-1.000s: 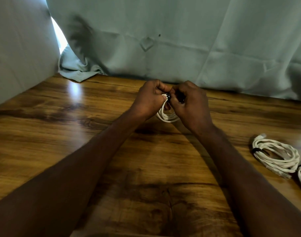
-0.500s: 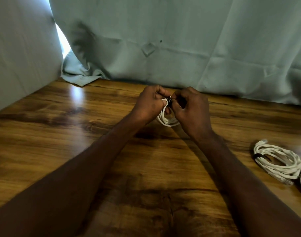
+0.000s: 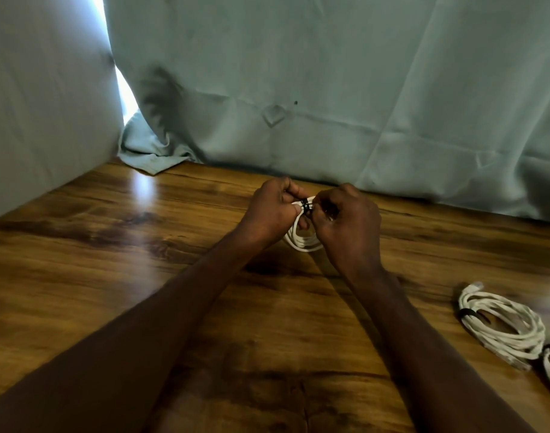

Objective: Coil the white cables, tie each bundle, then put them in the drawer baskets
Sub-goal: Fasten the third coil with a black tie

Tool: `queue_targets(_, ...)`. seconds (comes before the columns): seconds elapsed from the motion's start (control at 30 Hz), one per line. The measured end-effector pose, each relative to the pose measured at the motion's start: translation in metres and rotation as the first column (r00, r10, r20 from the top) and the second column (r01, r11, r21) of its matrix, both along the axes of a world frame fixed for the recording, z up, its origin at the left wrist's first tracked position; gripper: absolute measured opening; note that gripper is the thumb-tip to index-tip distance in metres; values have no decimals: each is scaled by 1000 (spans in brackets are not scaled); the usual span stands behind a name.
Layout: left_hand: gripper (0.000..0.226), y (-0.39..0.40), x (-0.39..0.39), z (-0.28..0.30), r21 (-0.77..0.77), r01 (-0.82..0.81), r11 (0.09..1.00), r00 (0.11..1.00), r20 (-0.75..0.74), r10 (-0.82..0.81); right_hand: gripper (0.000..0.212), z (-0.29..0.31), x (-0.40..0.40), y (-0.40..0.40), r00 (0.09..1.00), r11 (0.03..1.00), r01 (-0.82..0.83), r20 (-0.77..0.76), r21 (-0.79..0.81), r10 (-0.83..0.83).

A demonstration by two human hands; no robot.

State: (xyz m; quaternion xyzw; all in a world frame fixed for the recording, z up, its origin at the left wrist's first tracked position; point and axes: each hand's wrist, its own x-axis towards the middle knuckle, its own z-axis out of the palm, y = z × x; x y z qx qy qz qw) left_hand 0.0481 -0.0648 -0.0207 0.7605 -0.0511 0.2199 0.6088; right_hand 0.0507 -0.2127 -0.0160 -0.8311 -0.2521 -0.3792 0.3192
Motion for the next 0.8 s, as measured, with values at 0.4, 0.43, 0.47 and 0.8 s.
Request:
queue_targets(0.4,22,-1,-1,1,-14,-17,1000,1000,-2,17,14,3,-4,0,999,999,-5,-43,36,7)
queue_targets(0.43,23,-1,0,1,-12,-23,1000,1000,-6,23,14,3,-3,0,999,999,-1,-49,41,3)
queue_targets(0.47,24,0,1,1,-12,-24,1000,1000,-9,24,14,2,-3,0,999,999,3,-52,46,-1)
queue_targets(0.8,28,-3,1,-2,12,-61,998,998,13,61,6,-4,-3,5,1000,996,21,15,-84,-20)
